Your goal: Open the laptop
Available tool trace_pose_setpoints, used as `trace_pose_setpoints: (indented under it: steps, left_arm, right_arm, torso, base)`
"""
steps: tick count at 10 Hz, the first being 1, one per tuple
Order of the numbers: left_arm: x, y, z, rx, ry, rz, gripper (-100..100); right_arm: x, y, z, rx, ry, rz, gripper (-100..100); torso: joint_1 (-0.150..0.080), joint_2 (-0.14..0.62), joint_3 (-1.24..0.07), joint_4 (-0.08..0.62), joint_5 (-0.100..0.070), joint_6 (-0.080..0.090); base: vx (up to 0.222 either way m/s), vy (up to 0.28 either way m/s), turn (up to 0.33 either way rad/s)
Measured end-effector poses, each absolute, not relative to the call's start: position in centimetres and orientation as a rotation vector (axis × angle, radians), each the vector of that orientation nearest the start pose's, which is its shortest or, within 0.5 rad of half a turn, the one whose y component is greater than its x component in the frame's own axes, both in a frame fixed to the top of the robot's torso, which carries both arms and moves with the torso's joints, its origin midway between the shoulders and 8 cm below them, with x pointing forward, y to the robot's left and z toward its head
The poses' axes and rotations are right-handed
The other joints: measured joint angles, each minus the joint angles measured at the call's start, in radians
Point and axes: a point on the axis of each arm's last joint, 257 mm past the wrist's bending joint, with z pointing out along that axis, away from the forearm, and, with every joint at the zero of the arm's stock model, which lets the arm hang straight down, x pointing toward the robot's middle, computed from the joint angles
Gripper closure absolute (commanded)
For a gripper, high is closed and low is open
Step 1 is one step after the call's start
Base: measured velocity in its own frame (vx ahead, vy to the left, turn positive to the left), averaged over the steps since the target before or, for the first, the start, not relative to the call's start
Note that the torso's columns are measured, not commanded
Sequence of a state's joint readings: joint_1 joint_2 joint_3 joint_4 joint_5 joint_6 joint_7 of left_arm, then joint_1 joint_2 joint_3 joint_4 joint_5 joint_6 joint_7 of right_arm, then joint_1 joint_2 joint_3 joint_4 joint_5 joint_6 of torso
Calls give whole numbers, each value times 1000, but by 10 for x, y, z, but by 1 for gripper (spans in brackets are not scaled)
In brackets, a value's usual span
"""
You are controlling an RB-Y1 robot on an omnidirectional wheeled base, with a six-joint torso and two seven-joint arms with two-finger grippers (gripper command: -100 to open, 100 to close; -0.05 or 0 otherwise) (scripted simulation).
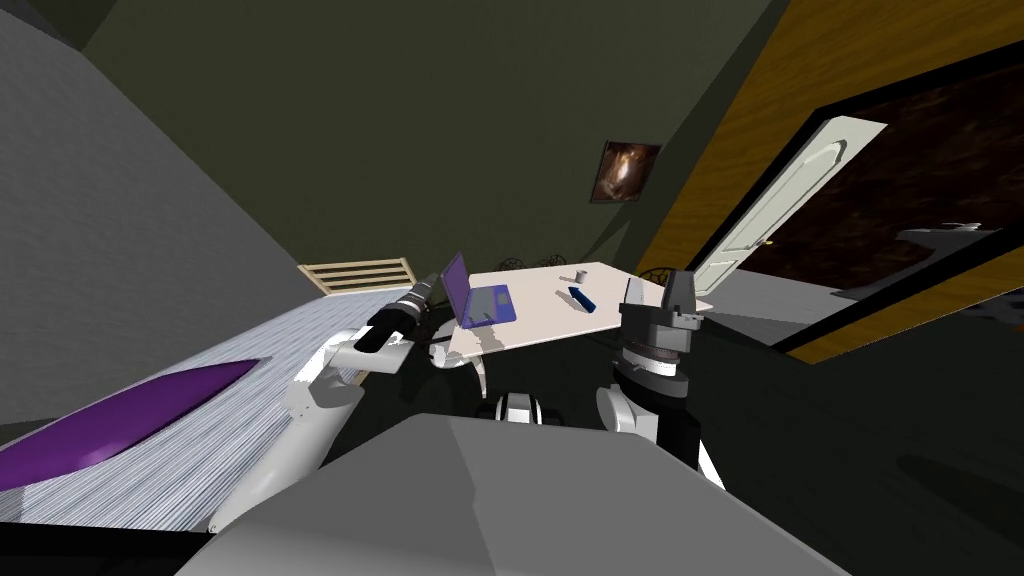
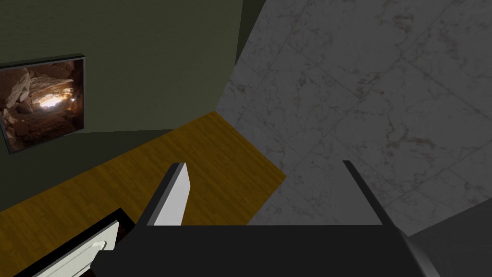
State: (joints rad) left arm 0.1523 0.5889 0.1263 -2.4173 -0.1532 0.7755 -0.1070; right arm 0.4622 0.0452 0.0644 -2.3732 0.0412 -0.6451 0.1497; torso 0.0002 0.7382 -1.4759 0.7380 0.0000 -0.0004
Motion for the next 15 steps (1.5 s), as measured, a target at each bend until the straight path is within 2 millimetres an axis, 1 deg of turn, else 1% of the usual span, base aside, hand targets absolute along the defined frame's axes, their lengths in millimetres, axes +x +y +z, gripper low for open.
trace_pose_setpoints:
  steps: [6,7,8,9,10,12,15]
  left_arm:
    - [461,378,-19,-795,1376,-384,-100]
    - [461,379,-19,-799,1377,-383,-100]
    - [461,384,-18,-806,1370,-372,-100]
    - [461,385,-17,-809,1369,-370,100]
    - [461,384,-17,-808,1368,-370,100]
    - [460,393,-15,-755,1385,-284,100]
    - [459,404,-24,-676,1431,-150,100]
  right_arm:
    - [297,-248,99,413,428,1256,0]
    - [297,-248,99,413,428,1256,0]
    - [297,-248,99,413,428,1256,0]
    - [297,-248,99,413,428,1256,0]
    - [297,-248,99,413,428,1256,0]
    - [297,-248,99,413,427,1256,0]
    - [297,-248,99,413,427,1256,0]
  torso:
    - [0,0,0,0,0,0]
    - [0,1,1,0,0,0]
    - [2,-1,0,0,1,1]
    - [1,0,0,0,0,0]
    - [-1,1,1,0,0,0]
    - [-9,-3,-1,-4,0,5]
    - [-5,-9,-5,-6,1,7]
  base:
    - [35,-12,-80]
    - [46,35,-191]
    - [28,27,-56]
    - [0,0,0]
    - [13,-71,-78]
    - [5,-129,-58]
    - [29,-141,-86]
